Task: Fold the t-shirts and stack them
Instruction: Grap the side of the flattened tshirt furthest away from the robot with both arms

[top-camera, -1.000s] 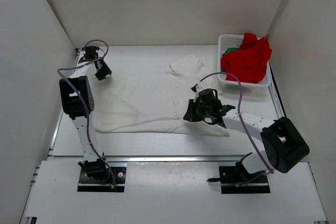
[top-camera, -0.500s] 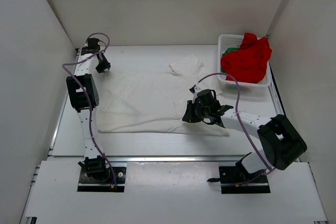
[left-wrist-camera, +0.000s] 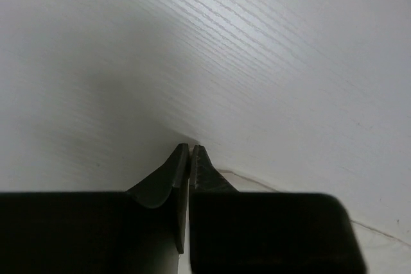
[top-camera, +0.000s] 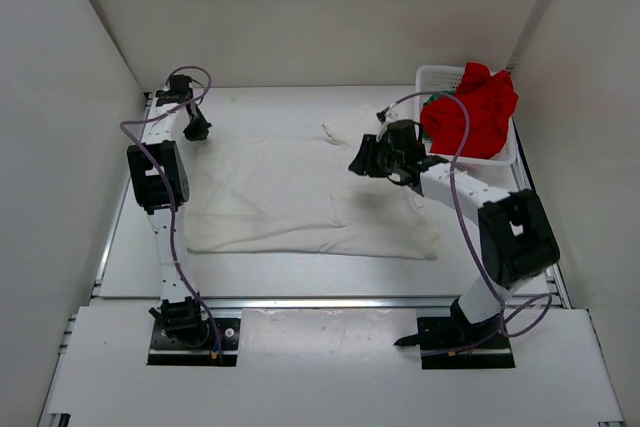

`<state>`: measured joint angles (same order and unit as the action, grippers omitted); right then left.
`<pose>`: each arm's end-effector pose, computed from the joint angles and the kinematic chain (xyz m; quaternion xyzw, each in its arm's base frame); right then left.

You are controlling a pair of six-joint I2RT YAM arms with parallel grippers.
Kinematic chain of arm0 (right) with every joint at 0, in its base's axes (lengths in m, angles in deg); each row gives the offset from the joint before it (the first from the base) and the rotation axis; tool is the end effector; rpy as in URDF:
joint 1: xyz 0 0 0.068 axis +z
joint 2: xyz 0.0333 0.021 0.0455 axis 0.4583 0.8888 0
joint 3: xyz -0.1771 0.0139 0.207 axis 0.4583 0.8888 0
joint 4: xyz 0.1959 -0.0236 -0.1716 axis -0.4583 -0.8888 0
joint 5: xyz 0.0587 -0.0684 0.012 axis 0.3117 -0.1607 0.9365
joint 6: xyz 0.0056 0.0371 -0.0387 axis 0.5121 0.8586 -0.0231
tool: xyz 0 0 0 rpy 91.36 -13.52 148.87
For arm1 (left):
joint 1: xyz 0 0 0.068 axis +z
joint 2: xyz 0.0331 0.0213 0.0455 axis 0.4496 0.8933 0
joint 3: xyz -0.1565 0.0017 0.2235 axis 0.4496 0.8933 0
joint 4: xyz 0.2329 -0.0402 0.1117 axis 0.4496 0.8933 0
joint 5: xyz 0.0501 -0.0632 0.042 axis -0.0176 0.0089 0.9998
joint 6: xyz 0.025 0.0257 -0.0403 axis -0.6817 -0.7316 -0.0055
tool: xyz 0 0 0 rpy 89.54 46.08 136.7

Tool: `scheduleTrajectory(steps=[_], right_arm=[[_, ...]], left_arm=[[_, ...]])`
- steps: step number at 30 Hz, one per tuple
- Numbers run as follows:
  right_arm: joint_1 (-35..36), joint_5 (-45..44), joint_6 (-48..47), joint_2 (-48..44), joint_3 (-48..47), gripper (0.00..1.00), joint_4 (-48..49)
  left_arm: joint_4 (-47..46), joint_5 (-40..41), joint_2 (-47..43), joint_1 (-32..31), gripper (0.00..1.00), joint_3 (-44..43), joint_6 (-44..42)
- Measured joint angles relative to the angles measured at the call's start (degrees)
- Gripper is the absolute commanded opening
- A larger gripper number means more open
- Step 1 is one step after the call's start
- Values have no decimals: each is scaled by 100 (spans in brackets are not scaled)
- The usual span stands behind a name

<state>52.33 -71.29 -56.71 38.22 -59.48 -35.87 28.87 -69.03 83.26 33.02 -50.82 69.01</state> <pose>0.3065 0.1535 0.2222 -0.0501 0.8807 0.3020 0.3616 0.5272 0.0611 0.1573 -0.2626 0.9292 -0.0003 0.2601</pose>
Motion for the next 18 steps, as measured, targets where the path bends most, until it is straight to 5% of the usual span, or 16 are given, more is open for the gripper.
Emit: scheduleTrajectory(steps=[2,12,18], right_arm=[[-256,-173,-122,549,-627,40,-59],[-1060,-1434,-964,3526,-4725,48,-1635],[-1215,-1794,-1268,6096,-8909,51,-3036]], left_arm=[[-20,-4,-35,0,0,57,28],[-350,-116,-778,33,0,1139,170],[-684,-280,-1364,44,0,1580,267]])
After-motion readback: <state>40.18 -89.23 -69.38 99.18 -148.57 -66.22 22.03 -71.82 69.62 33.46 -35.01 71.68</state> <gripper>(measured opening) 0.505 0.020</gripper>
